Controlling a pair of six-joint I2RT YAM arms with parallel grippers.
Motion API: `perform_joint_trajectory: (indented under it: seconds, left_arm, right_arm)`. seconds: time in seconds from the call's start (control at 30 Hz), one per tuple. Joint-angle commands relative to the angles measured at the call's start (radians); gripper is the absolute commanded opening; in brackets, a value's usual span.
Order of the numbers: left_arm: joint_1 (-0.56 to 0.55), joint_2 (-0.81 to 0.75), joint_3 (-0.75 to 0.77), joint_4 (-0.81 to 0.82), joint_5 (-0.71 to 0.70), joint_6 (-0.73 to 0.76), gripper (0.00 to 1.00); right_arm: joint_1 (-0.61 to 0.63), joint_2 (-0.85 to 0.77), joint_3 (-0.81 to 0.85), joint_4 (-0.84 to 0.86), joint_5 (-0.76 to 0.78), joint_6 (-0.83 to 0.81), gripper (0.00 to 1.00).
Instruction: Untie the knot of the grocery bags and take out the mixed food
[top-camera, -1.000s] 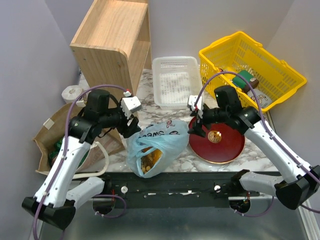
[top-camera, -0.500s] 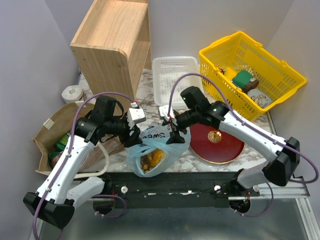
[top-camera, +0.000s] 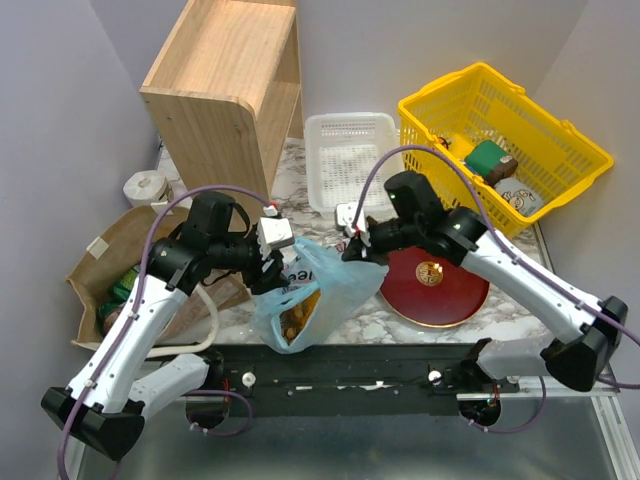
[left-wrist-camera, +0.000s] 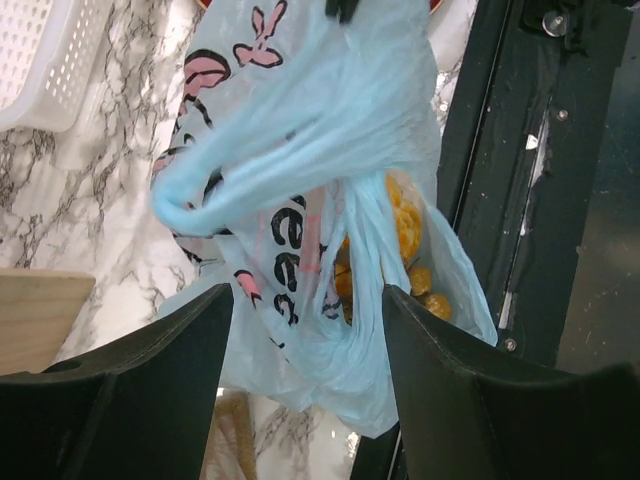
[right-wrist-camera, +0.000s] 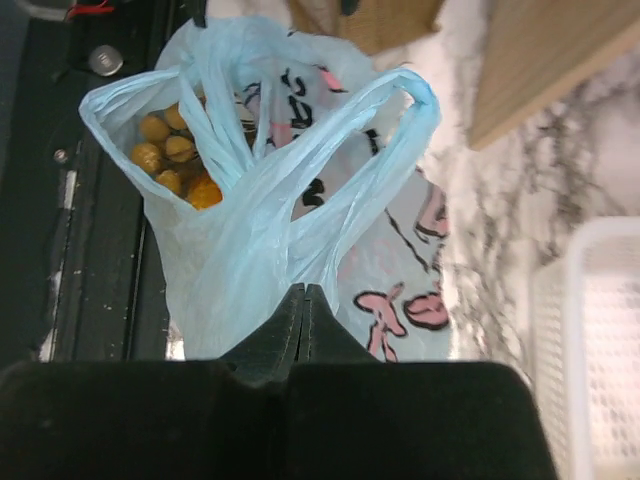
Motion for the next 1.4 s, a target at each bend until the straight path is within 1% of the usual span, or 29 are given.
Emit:
perform_joint_trajectory:
  seconds: [0.0, 0.13, 0.2, 0.33, 0.43, 0.6, 0.73, 0.87, 0.93, 0.97, 1.0, 1.03, 1.07, 1.1, 1.17, 1.27, 1.37]
  left_arm:
    - [-0.033, 0.022, 0.011, 0.035, 0.006, -0.006, 0.70]
    - [-0.059, 0.054, 0.052, -0.038, 0.007, 0.061, 0.70]
    - [-0.076, 0.065, 0.045, -0.034, -0.003, 0.072, 0.72]
    - [-0.128, 0.100, -0.018, 0.144, -0.023, -0.011, 0.73]
    - [-0.167, 0.172, -0.027, 0.188, -0.011, -0.017, 0.73]
    - [-0.251, 0.257, -0.021, 0.221, -0.035, -0.008, 0.73]
    - [-0.266, 0.307, -0.001, 0.202, -0.031, 0.015, 0.73]
    - [-0.280, 0.341, -0.010, 0.218, -0.029, 0.015, 0.73]
    - [-0.291, 0.358, -0.027, 0.251, -0.066, 0.012, 0.72]
    - [-0.305, 0.364, -0.033, 0.268, -0.097, 0.003, 0.71]
    - [-0.306, 0.369, -0.037, 0.279, -0.117, -0.002, 0.65]
    - [-0.306, 0.378, -0.037, 0.282, -0.137, 0.009, 0.56]
    - [-0.308, 0.379, -0.035, 0.276, -0.146, 0.027, 0.42]
    - [-0.308, 0.380, -0.032, 0.270, -0.158, 0.055, 0.00]
    - [-0.303, 0.366, -0.011, 0.242, -0.201, 0.066, 0.00]
    - [-0.259, 0.306, 0.043, 0.205, -0.238, 0.089, 0.00]
    - [-0.196, 0.208, 0.075, 0.198, -0.270, 0.107, 0.00]
  right_arm:
    - [-0.036, -0.091, -0.022, -0.015, 0.068, 0.053, 0.00]
    - [-0.070, -0.142, -0.039, -0.014, 0.097, 0.110, 0.00]
    - [-0.081, -0.169, -0.089, -0.002, 0.110, 0.113, 0.00]
    - [-0.081, -0.220, -0.177, 0.048, 0.120, 0.148, 0.00]
    - [-0.082, -0.231, -0.200, 0.063, 0.123, 0.176, 0.01]
    - [-0.096, -0.248, -0.220, 0.080, 0.151, 0.213, 0.00]
    - [-0.136, -0.260, -0.229, 0.091, 0.145, 0.257, 0.00]
    - [-0.167, -0.271, -0.243, 0.104, 0.130, 0.284, 0.00]
    - [-0.173, -0.274, -0.252, 0.107, 0.126, 0.293, 0.00]
    - [-0.173, -0.274, -0.252, 0.110, 0.123, 0.294, 0.01]
    - [-0.176, -0.277, -0.256, 0.109, 0.125, 0.296, 0.00]
    - [-0.176, -0.277, -0.258, 0.109, 0.126, 0.296, 0.00]
    - [-0.177, -0.281, -0.261, 0.109, 0.134, 0.296, 0.00]
    - [-0.183, -0.283, -0.264, 0.106, 0.137, 0.290, 0.00]
    - [-0.188, -0.289, -0.270, 0.103, 0.155, 0.281, 0.00]
    - [-0.219, -0.297, -0.269, 0.103, 0.189, 0.258, 0.00]
    - [-0.269, -0.308, -0.270, 0.088, 0.194, 0.233, 0.00]
